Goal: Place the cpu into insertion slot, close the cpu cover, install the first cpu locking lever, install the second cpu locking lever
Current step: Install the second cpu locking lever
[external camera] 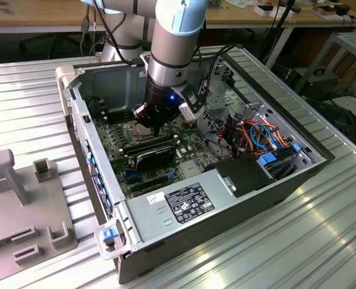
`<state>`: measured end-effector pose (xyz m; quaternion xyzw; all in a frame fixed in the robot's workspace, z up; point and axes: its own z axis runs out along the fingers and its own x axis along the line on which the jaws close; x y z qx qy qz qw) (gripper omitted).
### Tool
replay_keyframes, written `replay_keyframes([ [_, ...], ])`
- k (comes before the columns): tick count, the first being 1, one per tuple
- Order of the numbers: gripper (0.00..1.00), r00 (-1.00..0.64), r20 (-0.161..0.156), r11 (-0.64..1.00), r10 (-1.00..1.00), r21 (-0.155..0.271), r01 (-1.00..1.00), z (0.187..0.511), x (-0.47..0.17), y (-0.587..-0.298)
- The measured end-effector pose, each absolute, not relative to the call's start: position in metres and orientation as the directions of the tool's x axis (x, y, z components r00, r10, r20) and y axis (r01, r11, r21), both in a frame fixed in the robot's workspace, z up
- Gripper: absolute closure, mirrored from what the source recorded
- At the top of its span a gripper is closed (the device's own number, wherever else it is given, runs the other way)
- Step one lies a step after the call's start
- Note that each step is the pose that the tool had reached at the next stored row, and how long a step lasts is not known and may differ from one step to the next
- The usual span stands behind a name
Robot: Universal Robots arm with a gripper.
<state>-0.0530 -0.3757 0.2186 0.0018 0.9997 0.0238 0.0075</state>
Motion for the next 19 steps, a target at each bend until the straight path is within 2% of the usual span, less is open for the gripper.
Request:
replay_keyframes([
  [19,0.89,-1.000,-0.013,0.999,0.004,0.046,0.003,0.222,-0.051,-0.385],
])
